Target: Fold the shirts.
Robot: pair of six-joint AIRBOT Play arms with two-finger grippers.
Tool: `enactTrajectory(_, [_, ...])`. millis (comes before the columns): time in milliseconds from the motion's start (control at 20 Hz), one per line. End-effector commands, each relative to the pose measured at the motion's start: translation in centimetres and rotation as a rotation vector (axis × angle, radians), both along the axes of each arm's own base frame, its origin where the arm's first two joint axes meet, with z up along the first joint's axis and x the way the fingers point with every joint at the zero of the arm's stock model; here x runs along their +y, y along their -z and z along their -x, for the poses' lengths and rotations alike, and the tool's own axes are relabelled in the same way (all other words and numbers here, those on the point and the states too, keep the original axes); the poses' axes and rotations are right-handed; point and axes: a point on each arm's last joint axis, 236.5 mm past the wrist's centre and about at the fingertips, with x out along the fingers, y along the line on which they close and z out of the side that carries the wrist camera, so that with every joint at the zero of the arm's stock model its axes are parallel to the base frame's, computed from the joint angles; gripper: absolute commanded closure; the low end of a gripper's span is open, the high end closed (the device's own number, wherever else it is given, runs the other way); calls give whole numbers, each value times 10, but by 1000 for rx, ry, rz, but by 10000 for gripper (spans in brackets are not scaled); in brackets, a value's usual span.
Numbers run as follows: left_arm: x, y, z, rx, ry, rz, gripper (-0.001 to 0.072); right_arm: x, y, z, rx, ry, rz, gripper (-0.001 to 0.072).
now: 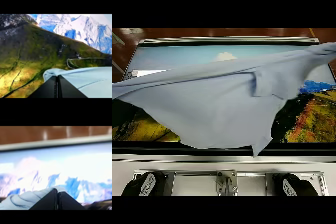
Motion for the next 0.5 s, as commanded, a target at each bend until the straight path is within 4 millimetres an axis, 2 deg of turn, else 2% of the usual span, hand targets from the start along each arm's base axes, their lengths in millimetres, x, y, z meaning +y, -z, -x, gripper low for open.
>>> enactTrajectory(0, [32, 57, -49, 52, -91, 79, 672, 21, 101, -91, 213, -65, -105, 661])
enactTrajectory(100, [41, 97, -71, 143, -97, 125, 673, 40, 161, -141, 275, -77, -132, 660])
enactTrajectory(250, [38, 155, -105, 253, -55, 155, 672, 64, 233, -191, 312, -65, -176, 660])
enactTrajectory(350, [33, 187, -131, 290, -49, 171, 672, 73, 273, -207, 350, -34, -222, 659])
enactTrajectory(450, [25, 222, -152, 331, -44, 182, 671, 85, 313, -210, 426, -16, -278, 659])
